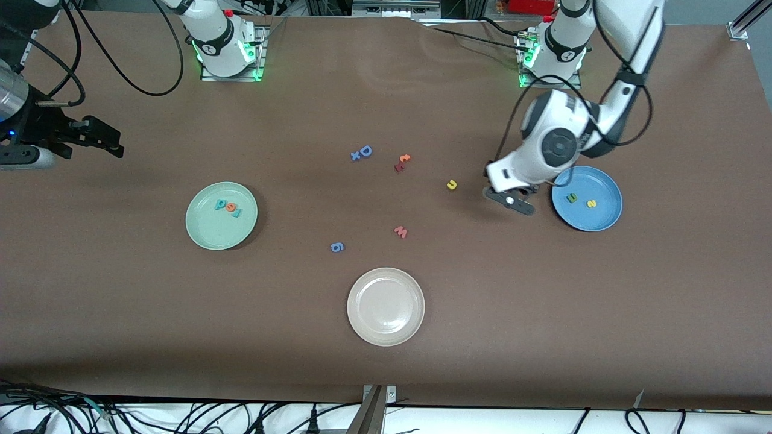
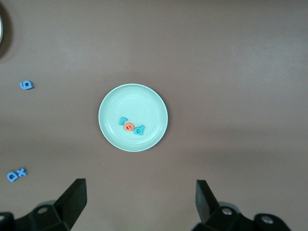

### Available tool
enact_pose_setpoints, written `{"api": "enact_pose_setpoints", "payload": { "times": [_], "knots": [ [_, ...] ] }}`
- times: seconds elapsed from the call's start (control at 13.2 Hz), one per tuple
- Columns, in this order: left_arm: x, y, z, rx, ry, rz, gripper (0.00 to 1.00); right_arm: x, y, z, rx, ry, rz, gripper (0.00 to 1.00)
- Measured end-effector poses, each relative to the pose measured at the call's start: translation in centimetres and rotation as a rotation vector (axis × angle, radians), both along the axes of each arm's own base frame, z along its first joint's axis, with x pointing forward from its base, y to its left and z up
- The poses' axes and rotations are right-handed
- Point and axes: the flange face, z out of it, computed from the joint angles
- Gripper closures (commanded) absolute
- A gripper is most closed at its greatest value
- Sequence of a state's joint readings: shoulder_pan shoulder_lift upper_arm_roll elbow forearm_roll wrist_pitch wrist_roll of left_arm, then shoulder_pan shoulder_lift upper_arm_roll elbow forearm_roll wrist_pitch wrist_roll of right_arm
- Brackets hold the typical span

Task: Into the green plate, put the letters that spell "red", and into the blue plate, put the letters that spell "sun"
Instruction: 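Move the left gripper to the yellow c and grasp it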

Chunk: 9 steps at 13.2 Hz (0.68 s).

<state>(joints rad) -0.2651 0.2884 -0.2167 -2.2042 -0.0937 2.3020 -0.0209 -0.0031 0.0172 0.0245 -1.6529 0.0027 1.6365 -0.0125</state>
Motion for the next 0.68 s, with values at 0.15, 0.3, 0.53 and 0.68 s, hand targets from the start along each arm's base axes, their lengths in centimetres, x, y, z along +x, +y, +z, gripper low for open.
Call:
{"api": "enact_pose_setpoints", "payload": {
  "times": [0.15,0.3,0.53,0.68],
  "knots": [
    [-1.9,-3.8,0.3,-0.011,-0.014,-0.028,0.35,0.0,0.0,-0.1,0.000,0.007,0.000,0.00],
    [-2.4,-5.9,-0.5,-0.041,-0.061,-0.054,0.35,-0.1,-0.1,0.0,0.000,0.007,-0.002,0.00],
    [-3.1,-7.9,-4.0,-0.074,-0.128,-0.106,0.35,0.0,-0.3,0.1,0.000,0.001,-0.006,0.00],
    [-3.4,-8.3,-5.5,-0.044,-0.160,-0.206,0.35,0.2,-1.0,0.2,0.000,-0.022,-0.018,0.00]
  ]
}}
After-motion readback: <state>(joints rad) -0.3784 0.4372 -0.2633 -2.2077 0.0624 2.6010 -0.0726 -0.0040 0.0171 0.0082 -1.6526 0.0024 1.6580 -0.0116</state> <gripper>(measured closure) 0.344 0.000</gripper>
